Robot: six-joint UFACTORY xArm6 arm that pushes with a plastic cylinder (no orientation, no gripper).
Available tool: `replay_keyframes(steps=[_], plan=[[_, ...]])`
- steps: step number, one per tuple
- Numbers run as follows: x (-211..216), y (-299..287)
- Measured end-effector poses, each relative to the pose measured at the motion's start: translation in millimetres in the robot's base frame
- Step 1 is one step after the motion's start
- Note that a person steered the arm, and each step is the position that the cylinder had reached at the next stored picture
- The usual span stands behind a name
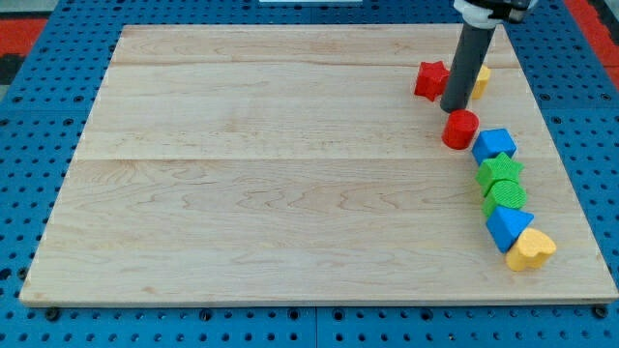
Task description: Push the red star to the top left
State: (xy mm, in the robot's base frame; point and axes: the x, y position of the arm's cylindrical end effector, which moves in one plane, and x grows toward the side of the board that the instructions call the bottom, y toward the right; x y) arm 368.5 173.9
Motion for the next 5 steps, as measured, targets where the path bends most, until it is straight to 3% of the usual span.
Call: replay_keyframes(steps=[3, 4, 5], plan=[[-70.5, -29.9], [-43.6, -29.9], [-55.8, -17.0]])
